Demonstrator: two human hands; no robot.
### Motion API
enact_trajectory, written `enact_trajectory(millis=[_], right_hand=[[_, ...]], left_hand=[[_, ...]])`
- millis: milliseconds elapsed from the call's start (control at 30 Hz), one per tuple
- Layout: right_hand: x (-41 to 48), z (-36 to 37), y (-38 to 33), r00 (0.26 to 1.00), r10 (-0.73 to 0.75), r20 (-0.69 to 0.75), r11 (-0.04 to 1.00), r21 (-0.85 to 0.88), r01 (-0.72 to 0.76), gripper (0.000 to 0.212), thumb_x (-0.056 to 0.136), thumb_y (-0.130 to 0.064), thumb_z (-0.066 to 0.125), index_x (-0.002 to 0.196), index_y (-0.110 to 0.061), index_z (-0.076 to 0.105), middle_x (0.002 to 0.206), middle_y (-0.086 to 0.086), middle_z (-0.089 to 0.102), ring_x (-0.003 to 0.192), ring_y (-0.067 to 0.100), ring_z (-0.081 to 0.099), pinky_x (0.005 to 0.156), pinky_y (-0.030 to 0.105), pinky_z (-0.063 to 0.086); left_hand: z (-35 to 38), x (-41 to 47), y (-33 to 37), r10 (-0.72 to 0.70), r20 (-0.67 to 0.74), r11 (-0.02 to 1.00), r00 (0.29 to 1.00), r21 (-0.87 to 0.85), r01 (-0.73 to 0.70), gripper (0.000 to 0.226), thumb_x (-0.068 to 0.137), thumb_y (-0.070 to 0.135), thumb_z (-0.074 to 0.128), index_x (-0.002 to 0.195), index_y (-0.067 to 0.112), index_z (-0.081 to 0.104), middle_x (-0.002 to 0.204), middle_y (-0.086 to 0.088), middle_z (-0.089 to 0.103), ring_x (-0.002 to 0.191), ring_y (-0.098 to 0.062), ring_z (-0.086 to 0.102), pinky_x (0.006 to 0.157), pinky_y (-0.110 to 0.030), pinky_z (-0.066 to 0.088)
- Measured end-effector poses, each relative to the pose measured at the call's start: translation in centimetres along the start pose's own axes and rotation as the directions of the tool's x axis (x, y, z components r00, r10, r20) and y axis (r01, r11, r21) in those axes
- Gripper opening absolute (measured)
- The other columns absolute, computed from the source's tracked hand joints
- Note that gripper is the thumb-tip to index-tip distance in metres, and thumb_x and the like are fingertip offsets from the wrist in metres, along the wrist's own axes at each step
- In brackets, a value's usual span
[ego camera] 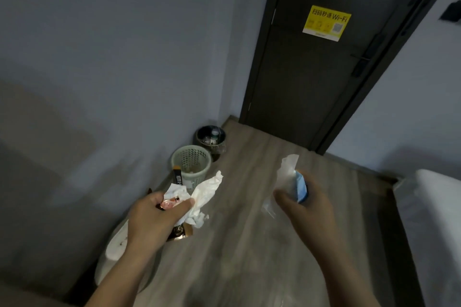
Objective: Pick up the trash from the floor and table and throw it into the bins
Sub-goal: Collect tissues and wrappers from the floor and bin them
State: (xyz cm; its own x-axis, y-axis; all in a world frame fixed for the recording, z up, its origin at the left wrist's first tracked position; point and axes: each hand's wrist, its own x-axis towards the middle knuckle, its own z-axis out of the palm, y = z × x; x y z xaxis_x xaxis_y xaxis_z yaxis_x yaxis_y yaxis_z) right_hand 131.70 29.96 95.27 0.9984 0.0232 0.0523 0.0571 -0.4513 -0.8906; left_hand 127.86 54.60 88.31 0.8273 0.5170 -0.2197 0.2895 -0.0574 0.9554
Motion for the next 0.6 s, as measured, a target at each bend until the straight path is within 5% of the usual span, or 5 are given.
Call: enact_trajectory(millis=[100, 367, 600], right_hand=[[4.1, 1.0, 0.4, 1.0, 0.01, 0.016, 1.0, -0.019, -0.009, 0.03, 0.086, -0.019, 0.068, 0.103, -0.039, 0.053, 0.087, -0.01, 0.063, 0.074, 0.01, 0.066, 0.061, 0.022, 0.055], [17.4, 3.0, 2.9, 0.995, 0.029, 0.094, 0.999, -0.033, -0.026, 0.034, 0.087, -0.019, 0.067, 0.101, -0.041, 0.046, 0.085, -0.01, 0.06, 0.073, -0.004, 0.062, 0.051, 0.01, 0.047], [33.5, 4.1, 5.2, 0.983, 0.041, 0.179, 0.999, -0.007, -0.04, 0.041, 0.087, -0.022, 0.068, 0.119, -0.037, 0.046, 0.098, -0.012, 0.061, 0.081, 0.004, 0.062, 0.055, 0.012, 0.047]], left_hand=[[1.5, 4.1, 0.9, -0.022, -0.013, 1.0, 1.0, 0.009, 0.022, 0.037, 0.047, 0.048, 0.083, 0.069, 0.02, 0.072, 0.065, -0.004, 0.071, 0.067, -0.03, 0.071, 0.066, -0.053, 0.058], [5.8, 15.2, 2.8, 0.01, -0.105, 0.994, 0.994, 0.109, 0.001, 0.023, 0.068, 0.021, 0.085, 0.058, 0.016, 0.065, 0.044, 0.012, 0.059, 0.041, 0.0, 0.054, 0.046, -0.017, 0.044], [11.1, 26.4, 5.4, -0.046, -0.166, 0.987, 0.985, 0.143, 0.07, 0.02, 0.062, 0.023, 0.089, 0.072, 0.016, 0.073, 0.064, -0.008, 0.071, 0.064, -0.033, 0.07, 0.063, -0.047, 0.06]])
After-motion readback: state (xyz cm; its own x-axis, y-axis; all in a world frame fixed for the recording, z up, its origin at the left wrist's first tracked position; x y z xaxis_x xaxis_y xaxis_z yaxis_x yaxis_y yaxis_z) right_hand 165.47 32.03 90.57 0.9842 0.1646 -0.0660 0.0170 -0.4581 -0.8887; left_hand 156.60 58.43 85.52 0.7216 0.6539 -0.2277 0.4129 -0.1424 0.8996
